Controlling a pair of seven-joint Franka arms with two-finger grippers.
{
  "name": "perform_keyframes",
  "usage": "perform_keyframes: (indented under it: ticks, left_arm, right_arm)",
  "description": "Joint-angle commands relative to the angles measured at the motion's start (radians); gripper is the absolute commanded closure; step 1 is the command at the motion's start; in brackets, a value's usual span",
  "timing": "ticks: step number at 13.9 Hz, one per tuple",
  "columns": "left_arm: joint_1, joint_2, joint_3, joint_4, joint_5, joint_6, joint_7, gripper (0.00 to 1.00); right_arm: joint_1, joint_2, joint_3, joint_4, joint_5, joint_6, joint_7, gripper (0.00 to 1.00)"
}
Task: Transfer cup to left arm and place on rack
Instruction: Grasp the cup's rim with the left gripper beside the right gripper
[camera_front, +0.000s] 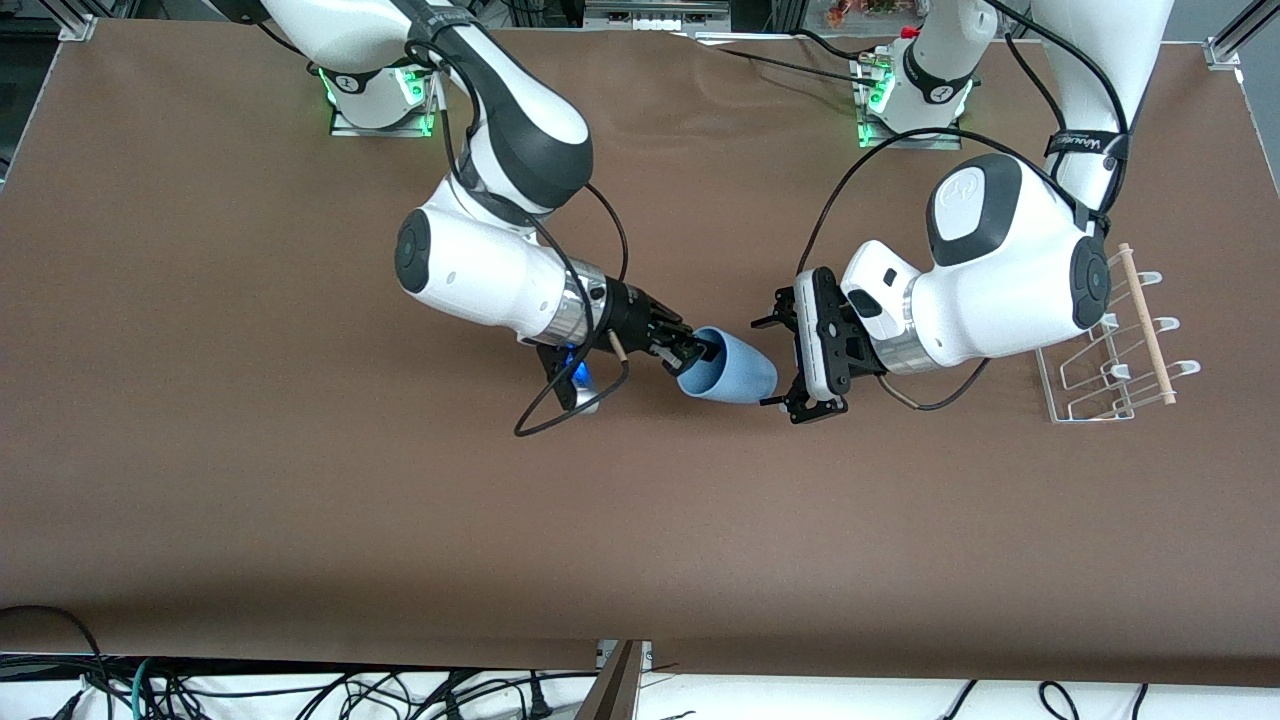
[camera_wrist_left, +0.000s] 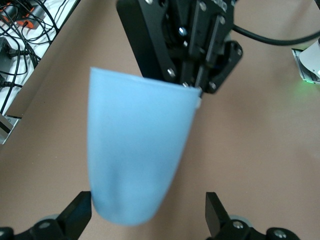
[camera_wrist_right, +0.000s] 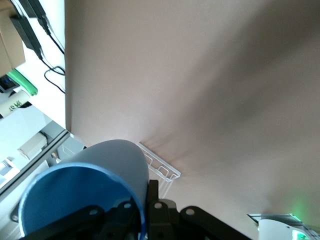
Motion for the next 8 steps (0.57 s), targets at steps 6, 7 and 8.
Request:
perform_keyframes:
  ticks: [6, 7, 8]
  left_arm:
    - [-0.013, 0.001, -0.001, -0.012, -0.076, 0.065, 0.037, 0.0]
    - [-0.019, 0.008, -0.001, -0.012, -0.076, 0.073, 0.038, 0.01]
    - [-0.024, 0.011, -0.003, -0.013, -0.076, 0.076, 0.042, 0.13]
  right_arm:
    - [0.001, 0.005, 0.042, 0.023, 0.016, -0.007, 0.014, 1.0]
    - [0.001, 0.005, 0.042, 0.023, 0.016, -0.007, 0.016, 1.0]
    - [0.001, 0.005, 0.043, 0.025, 0.018, -0.009, 0.016, 1.0]
